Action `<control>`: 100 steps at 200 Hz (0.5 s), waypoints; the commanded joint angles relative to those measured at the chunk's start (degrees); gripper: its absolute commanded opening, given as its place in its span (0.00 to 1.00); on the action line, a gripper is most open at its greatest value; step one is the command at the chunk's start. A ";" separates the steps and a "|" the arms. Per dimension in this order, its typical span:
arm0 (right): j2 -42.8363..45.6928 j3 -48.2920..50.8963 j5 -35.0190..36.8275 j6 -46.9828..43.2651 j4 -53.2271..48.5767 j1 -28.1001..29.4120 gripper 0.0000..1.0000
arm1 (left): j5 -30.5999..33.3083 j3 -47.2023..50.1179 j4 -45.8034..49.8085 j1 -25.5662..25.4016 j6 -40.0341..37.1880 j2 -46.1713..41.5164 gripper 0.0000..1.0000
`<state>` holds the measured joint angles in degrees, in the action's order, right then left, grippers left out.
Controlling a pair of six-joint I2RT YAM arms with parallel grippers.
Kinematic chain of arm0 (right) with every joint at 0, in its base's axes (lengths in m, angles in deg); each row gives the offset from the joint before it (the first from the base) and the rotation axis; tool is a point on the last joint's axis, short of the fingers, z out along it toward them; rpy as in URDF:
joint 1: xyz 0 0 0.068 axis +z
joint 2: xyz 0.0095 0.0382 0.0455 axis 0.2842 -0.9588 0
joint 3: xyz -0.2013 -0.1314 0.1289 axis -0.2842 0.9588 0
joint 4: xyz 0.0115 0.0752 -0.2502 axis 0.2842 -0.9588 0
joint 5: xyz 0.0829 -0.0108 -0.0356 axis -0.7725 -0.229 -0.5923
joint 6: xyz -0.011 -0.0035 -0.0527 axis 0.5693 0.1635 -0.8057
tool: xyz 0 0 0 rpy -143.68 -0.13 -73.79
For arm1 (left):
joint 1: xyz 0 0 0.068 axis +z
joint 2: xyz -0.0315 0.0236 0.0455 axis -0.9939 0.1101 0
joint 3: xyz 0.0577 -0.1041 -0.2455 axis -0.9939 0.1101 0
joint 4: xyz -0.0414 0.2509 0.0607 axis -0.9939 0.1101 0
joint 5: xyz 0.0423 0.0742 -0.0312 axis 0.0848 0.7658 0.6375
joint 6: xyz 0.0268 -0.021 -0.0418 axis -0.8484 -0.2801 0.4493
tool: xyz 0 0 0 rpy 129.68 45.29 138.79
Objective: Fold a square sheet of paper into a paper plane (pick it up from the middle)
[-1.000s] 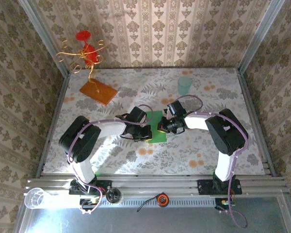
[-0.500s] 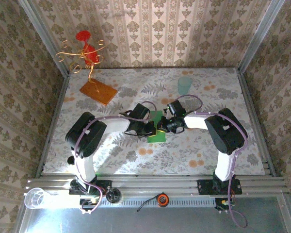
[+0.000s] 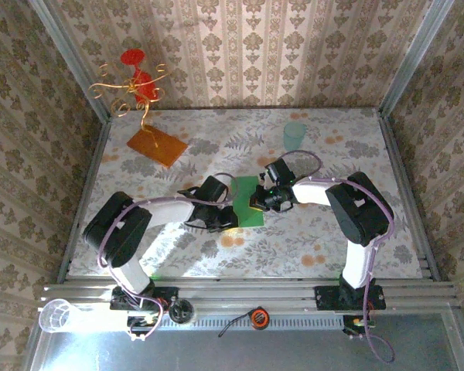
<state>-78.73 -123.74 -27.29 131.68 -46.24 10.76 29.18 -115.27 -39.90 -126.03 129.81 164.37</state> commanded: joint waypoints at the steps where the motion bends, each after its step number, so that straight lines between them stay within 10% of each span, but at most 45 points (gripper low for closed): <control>1: -0.55 -0.13 1.62 -1.53 -4.57 0.15 0.04 | 1.72 -3.22 3.93 -0.23 -0.49 -1.38 0.19; 36: 5.60 -0.08 -4.36 3.68 2.21 0.24 0.14 | 7.01 -9.05 2.21 0.06 -1.73 -1.77 0.32; 100: 15.18 6.54 6.69 7.60 0.35 -2.79 0.30 | 4.77 -11.24 -6.67 2.17 2.05 3.84 0.41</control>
<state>-65.14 -120.87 -24.21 136.95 -45.45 9.29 34.25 -125.20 -43.51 -124.52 130.03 165.12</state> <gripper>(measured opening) 0.283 0.404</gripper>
